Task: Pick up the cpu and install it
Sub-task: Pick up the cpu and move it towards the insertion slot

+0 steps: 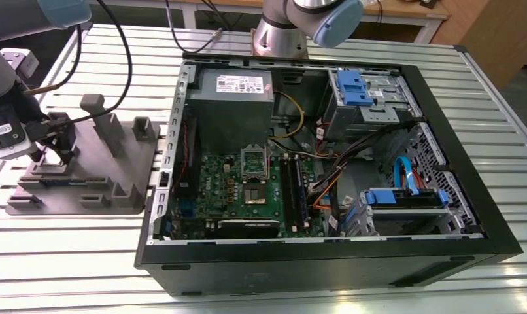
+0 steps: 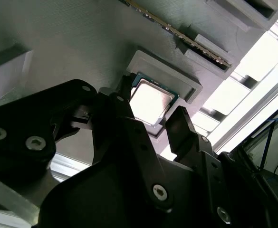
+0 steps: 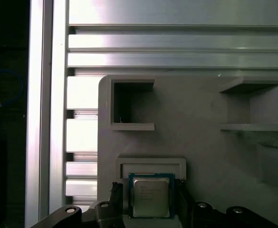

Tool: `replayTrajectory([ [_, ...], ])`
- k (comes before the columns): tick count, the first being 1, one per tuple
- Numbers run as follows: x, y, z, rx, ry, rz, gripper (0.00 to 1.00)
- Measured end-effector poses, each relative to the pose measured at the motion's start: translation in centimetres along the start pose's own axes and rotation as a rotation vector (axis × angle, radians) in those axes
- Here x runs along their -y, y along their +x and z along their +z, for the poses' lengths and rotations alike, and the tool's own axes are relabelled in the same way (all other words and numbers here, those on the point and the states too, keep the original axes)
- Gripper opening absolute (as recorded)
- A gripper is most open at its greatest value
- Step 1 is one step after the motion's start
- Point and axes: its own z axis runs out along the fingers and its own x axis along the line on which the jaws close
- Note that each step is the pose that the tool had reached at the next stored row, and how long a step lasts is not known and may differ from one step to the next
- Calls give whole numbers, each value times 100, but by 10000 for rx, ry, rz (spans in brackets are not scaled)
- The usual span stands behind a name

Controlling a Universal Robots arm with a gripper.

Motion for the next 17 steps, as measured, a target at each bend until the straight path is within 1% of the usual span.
replayTrajectory([
  [3, 0, 0, 1, -1, 4, 0, 55],
  [4, 0, -1, 1, 0, 4, 0, 48],
  [13, -1, -5, -1, 1, 4, 0, 47],
  [17, -2, -5, -35, 0, 5, 0, 47],
])
